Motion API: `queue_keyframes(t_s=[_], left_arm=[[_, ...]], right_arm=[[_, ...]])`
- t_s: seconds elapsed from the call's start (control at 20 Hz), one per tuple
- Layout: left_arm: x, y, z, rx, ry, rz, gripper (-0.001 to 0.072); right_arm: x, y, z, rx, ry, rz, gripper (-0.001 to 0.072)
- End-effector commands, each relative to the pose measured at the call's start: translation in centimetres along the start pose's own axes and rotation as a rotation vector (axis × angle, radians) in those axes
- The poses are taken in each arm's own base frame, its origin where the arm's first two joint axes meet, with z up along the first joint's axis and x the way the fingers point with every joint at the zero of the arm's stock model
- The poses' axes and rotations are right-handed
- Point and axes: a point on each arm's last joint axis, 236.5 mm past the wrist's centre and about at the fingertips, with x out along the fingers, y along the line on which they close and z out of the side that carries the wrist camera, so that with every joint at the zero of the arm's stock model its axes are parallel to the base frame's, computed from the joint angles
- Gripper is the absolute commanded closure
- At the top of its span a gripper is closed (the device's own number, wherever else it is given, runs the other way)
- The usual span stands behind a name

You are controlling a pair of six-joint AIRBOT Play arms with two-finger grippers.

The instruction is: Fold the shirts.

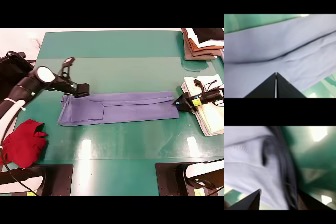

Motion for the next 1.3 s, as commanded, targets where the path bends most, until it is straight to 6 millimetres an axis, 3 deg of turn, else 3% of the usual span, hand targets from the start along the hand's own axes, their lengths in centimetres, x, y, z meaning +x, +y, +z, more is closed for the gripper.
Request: queue_keyframes(t_s=[0.0,0.15,0.2,0.3,0.4,0.65,0.8,0.9,1.1,1.25], left_arm=[[3.5,-3.4,-1.5,0.019,0.023,-0.046,0.0684],[6.4,-4.8,-2.3,0.008,0.061,-0.073,0.0684],[7.3,-5.1,-2.3,0.015,0.073,-0.076,0.0684],[9.0,-6.2,-2.1,0.034,0.088,-0.086,0.0684],[10.6,-7.0,-1.8,0.05,0.1,-0.094,0.0684],[13.7,-8.3,-2.2,0.047,0.134,-0.118,0.0684],[14.9,-9.4,-2.1,0.046,0.13,-0.138,0.0684],[15.4,-9.8,-2.2,0.048,0.134,-0.144,0.0684],[15.6,-9.6,-2.5,0.031,0.144,-0.138,0.0684],[15.1,-9.2,-2.2,0.036,0.159,-0.133,0.0684]], right_arm=[[2.6,0.9,0.4,-0.027,-0.025,0.031,0.0318],[2.4,2.8,0.8,-0.118,-0.06,0.006,0.0676],[1.7,3.8,1.1,-0.146,-0.094,-0.002,0.0694],[-0.3,6.1,1.1,-0.203,-0.156,-0.003,0.0695],[-2.6,9.9,0.9,-0.265,-0.227,0.042,0.0695],[-7.4,21.5,-1.0,-0.494,-0.324,0.088,0.0695],[-7.6,27.6,-3.1,-0.604,-0.313,0.121,0.0695],[-7.2,30.5,-4.6,-0.663,-0.3,0.143,0.0695],[-6.2,34.6,-6.9,-0.747,-0.284,0.179,0.0695],[-5.0,36.3,-8.1,-0.786,-0.276,0.2,0.0695]])
